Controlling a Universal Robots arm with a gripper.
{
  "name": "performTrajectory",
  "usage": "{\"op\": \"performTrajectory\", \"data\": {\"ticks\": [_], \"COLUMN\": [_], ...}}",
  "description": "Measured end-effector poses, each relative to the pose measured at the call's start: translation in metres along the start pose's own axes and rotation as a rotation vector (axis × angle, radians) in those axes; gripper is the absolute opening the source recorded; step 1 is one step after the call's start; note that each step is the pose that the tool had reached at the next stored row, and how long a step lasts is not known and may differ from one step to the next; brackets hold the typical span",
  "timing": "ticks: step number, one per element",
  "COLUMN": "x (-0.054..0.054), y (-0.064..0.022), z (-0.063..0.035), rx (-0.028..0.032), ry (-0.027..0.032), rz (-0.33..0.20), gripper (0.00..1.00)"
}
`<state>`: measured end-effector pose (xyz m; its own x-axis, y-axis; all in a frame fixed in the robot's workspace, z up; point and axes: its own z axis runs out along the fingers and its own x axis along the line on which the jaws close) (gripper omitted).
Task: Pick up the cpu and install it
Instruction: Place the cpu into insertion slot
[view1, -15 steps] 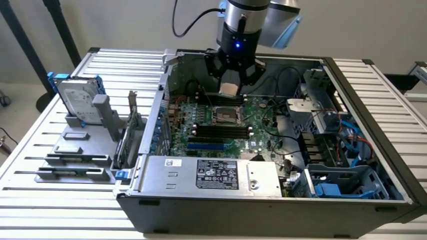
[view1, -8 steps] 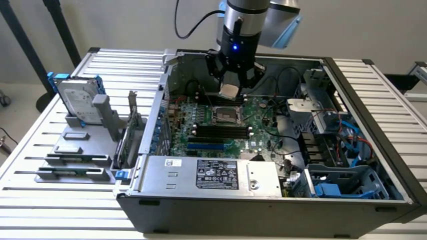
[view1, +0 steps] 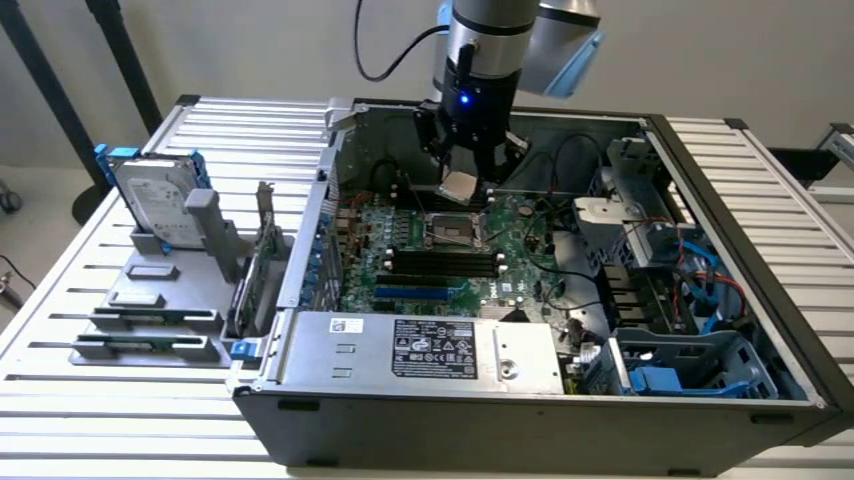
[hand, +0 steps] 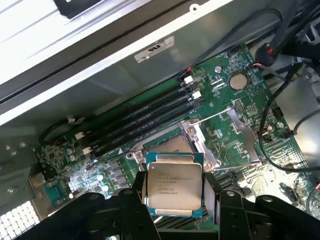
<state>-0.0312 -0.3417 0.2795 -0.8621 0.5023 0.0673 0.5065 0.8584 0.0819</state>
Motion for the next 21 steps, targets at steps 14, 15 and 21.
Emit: {"op": "performTrajectory", "data": {"ticks": [14, 15, 21], "x": [-0.001, -0.001, -0.001], "y": [-0.0009, -0.0009, -0.0012], "z": [0.0108, 0.0115, 0.0144], "rx": [-0.0143, -0.0128, 0.0027], "ry": [-0.0171, -0.0153, 0.0033], "rz": [0.251, 0.268, 0.356], "gripper": [0.54, 0.54, 0.54]}}
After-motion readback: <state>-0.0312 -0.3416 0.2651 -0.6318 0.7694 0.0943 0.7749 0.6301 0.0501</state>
